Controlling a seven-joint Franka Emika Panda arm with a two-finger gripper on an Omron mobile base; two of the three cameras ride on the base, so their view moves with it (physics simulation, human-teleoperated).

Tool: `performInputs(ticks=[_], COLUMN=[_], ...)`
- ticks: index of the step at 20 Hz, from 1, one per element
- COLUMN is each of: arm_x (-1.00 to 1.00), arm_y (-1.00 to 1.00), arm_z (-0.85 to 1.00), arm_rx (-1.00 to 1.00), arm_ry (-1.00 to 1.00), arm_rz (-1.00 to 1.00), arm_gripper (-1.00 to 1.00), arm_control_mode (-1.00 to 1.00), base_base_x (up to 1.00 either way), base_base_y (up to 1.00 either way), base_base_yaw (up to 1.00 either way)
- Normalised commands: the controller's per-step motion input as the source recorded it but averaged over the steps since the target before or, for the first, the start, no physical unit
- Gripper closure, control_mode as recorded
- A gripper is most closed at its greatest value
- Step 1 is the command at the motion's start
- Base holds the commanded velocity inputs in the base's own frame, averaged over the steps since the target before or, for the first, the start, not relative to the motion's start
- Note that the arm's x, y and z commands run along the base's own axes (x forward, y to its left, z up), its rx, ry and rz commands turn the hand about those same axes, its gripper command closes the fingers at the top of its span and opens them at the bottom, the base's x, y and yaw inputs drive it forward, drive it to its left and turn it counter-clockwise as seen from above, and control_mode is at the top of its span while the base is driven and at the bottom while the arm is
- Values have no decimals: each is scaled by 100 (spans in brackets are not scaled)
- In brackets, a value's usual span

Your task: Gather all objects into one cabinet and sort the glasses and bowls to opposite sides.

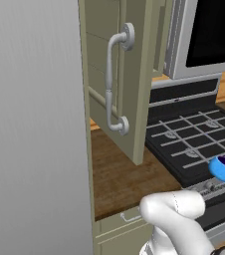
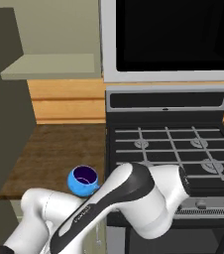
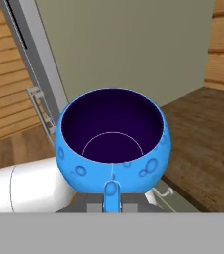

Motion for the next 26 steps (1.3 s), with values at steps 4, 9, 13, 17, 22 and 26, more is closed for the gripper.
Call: performInputs(ticks=[4, 9, 13, 17, 22, 26], arm_x=[0, 0, 0, 0, 0, 0], arm_y=[0, 0, 0, 0, 0, 0], arm_z=[0, 0, 0, 0, 0, 0], arm_rx=[0, 0, 0, 0, 0, 0], arm_ry=[0, 0, 0, 0, 0, 0], arm_rz=[0, 0, 0, 0, 0, 0], arm_gripper=[100, 100, 100, 100, 100, 100], arm_control_mode=[-100, -100, 100, 100, 100, 100], base_base_x=[0, 0, -1, -79, -100, -99], base_base_y=[0, 0, 0, 0, -16, -32], base_base_yaw=[0, 0, 0, 0, 8, 7])
